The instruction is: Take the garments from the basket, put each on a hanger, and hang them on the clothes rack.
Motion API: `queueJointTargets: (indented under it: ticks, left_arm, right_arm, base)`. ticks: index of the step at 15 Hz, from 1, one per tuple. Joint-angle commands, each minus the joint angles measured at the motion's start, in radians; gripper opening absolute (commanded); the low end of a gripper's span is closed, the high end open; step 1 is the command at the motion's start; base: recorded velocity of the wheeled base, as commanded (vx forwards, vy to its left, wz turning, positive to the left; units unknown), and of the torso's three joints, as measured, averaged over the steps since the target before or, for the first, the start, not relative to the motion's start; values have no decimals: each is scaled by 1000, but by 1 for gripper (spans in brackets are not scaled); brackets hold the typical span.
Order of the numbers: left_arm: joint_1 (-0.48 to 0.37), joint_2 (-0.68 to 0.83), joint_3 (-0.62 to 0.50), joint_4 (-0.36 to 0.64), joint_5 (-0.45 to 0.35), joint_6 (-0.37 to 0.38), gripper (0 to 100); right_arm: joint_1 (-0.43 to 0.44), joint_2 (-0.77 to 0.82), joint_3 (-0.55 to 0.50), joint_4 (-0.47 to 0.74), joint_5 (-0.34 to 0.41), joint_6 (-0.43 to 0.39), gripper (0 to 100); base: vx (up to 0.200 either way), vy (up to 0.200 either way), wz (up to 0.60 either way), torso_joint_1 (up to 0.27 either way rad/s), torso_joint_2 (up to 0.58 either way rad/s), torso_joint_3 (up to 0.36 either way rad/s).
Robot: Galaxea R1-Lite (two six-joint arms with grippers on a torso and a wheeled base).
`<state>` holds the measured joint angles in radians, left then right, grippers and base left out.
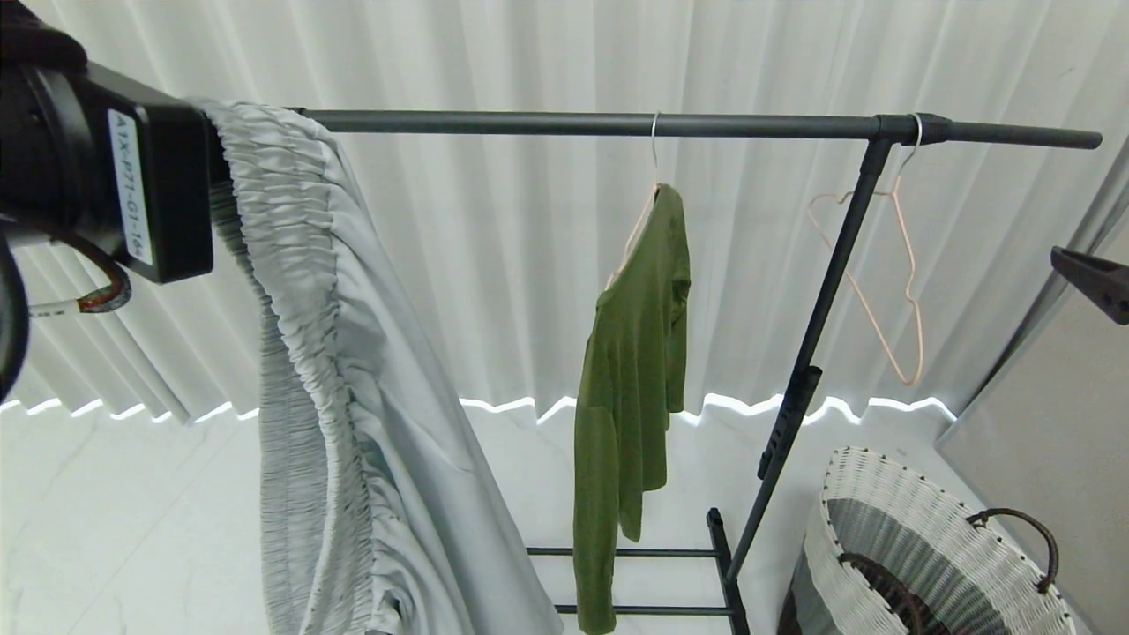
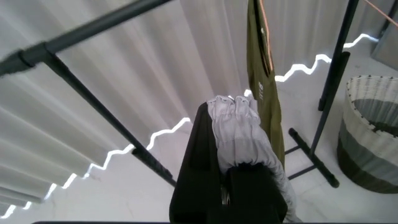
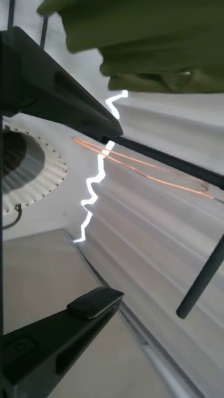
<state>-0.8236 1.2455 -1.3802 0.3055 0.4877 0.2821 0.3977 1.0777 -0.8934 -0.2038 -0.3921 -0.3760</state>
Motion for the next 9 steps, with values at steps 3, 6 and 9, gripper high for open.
queueJointTargets:
  ticks: [3, 6, 9]
  left_arm:
    - [3, -26, 20, -9, 2, 5, 0]
    - [49, -29, 52, -9, 2, 6, 0]
    - [83, -35, 59, -9, 2, 6, 0]
  right_arm:
    - [-16, 30, -16, 96, -1, 78, 100]
    - [-3, 42, -98, 429, 12, 295, 100]
    - [-22, 68, -99, 440, 12, 373, 100]
  base:
    - [0, 0, 0, 147, -354, -207]
    - [0, 0, 0, 28, -57, -34]
    - [0, 0, 0, 0, 0, 0]
